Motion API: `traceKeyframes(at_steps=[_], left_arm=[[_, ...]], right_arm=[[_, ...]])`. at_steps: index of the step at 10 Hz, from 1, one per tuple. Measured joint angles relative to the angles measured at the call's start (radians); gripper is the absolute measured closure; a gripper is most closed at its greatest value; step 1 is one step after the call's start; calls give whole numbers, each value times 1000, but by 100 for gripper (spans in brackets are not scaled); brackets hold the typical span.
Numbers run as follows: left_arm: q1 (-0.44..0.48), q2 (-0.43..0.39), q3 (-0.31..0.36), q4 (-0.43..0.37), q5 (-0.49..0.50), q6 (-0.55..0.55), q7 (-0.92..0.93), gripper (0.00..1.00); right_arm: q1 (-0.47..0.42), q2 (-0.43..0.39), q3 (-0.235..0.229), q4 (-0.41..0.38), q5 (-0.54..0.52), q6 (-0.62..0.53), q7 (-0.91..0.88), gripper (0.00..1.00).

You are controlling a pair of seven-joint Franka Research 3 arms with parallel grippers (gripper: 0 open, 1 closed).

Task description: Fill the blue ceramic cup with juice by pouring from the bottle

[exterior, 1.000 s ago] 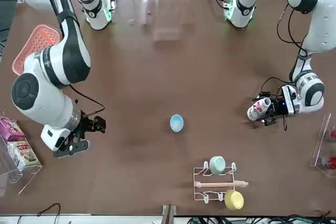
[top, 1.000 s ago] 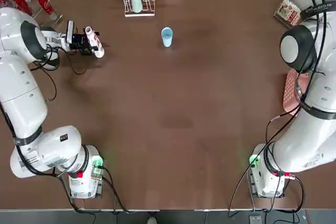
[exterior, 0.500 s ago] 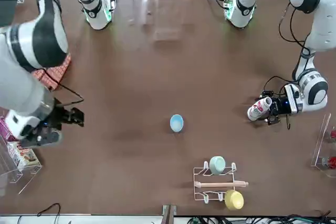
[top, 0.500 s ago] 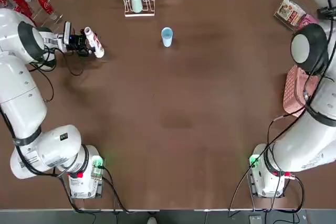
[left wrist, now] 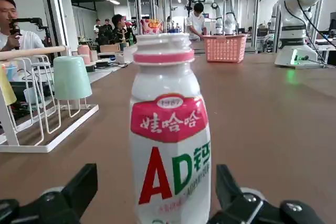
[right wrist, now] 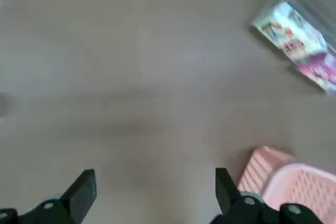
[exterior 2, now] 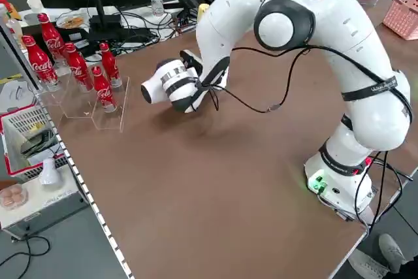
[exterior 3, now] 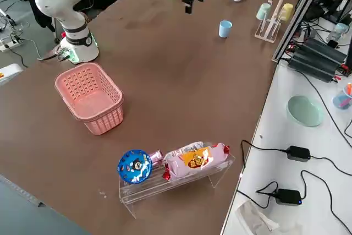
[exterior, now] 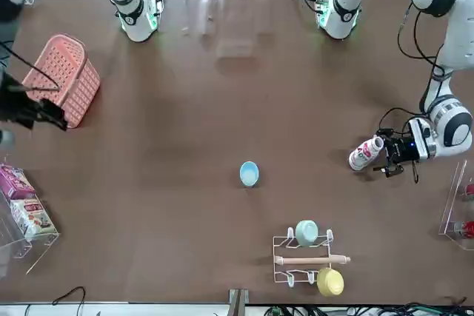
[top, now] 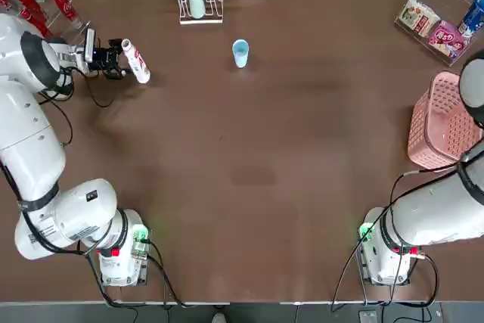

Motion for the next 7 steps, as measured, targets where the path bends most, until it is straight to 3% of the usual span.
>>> traceKeyframes(at_steps=[4, 7], left_arm=[[31, -31, 10, 46, 52, -2, -21, 0], [32, -167, 24, 97, 120, 0, -240, 0]], right_arm=[[-48, -138, -13, -137, 0, -29, -1, 0], [-57, -144, -14, -149, 0, -26, -7, 0]])
